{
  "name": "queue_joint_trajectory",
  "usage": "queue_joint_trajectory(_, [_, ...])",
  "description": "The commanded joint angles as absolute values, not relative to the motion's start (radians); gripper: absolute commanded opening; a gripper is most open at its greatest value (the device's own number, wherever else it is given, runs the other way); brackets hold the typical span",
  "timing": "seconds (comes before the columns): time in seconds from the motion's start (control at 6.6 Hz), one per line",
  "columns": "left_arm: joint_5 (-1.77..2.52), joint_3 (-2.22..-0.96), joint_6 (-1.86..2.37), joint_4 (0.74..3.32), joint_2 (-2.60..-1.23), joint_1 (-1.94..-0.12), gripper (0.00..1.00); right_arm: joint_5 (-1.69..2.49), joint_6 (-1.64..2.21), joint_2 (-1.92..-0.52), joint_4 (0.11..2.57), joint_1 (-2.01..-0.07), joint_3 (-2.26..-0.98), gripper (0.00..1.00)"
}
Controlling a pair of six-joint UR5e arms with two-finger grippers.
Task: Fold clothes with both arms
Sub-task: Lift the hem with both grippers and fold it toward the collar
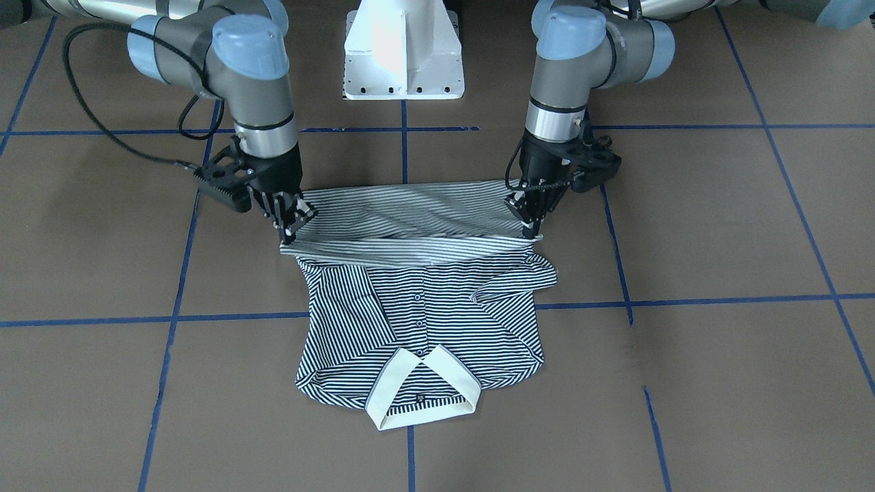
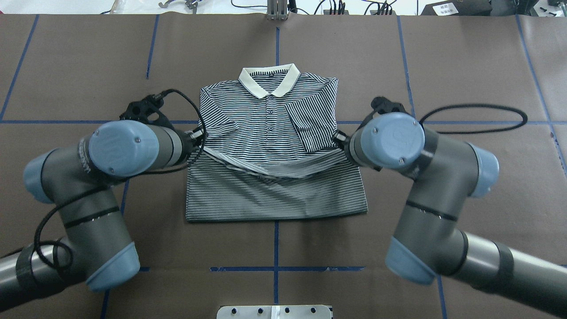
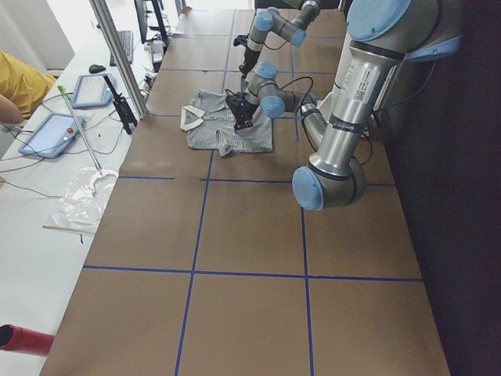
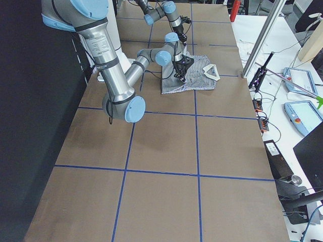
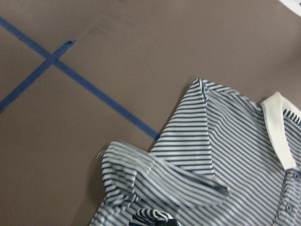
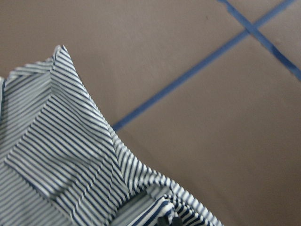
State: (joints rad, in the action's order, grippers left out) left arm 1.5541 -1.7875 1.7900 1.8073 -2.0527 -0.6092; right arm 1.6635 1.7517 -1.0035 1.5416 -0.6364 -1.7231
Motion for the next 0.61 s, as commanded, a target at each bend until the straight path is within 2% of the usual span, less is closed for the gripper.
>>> queue_joint_trajectory(0.0, [1.548,-1.656,1.764,1.886,-2.114,-0.661,0.0,1.695,1.707,-0.838,1.354,-0.721,-1.384,0.0])
queue_joint_trajectory(0.45, [1.487,-1.452,1.723,2.116,-2.117,-0.672,0.0,1.69,1.697,-0.772,1.28,-0.735,-1.232,0.0])
